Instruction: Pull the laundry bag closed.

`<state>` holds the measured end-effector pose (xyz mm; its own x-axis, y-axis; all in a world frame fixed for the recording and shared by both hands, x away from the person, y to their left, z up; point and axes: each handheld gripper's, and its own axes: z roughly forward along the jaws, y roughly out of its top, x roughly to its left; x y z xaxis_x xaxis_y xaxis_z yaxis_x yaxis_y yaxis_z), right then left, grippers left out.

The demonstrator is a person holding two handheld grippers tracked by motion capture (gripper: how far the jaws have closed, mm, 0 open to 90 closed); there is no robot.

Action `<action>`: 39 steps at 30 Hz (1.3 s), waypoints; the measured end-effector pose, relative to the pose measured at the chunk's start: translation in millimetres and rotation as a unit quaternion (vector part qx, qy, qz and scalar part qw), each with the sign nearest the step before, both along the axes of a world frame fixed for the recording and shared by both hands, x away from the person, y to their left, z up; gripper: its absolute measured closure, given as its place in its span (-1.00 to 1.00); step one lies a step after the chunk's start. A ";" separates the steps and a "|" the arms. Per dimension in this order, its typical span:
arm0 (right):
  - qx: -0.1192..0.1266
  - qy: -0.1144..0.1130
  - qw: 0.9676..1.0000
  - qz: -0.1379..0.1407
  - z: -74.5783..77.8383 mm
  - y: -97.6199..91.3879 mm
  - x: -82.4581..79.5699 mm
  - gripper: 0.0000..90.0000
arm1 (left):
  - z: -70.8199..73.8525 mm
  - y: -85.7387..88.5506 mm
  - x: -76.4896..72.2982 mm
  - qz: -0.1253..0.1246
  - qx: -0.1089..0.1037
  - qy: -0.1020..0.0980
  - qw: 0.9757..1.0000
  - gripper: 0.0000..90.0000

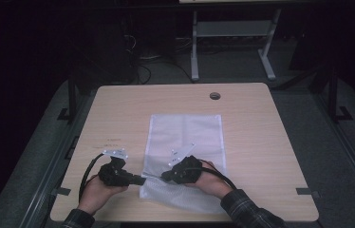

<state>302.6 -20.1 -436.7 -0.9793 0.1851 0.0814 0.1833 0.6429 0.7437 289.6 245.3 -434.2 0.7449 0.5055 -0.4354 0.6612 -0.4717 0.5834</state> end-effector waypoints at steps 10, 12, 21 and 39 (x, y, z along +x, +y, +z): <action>-0.004 0.003 1.000 -0.001 0.3 -2.9 -0.6 0.93 | 1.1 4.6 0.0 0.007 -0.002 -0.001 1.000 0.98; -0.004 0.001 1.000 -0.001 -0.1 -4.9 -0.1 0.93 | 1.1 6.2 0.1 0.008 -0.002 -0.001 1.000 0.98; -0.007 0.002 1.000 -0.005 0.2 -10.8 -0.1 0.93 | 1.5 8.4 0.1 0.011 -0.003 -0.001 1.000 0.98; -0.008 0.003 1.000 -0.003 1.0 -12.3 -1.3 0.92 | 2.0 10.0 0.3 0.012 -0.001 -0.003 1.000 0.98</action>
<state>301.3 -32.4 -435.7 -0.9776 0.1930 0.0843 0.1920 0.6528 0.7328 289.9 255.3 -432.2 0.7358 0.5217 -0.4317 0.6680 -0.4550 0.5888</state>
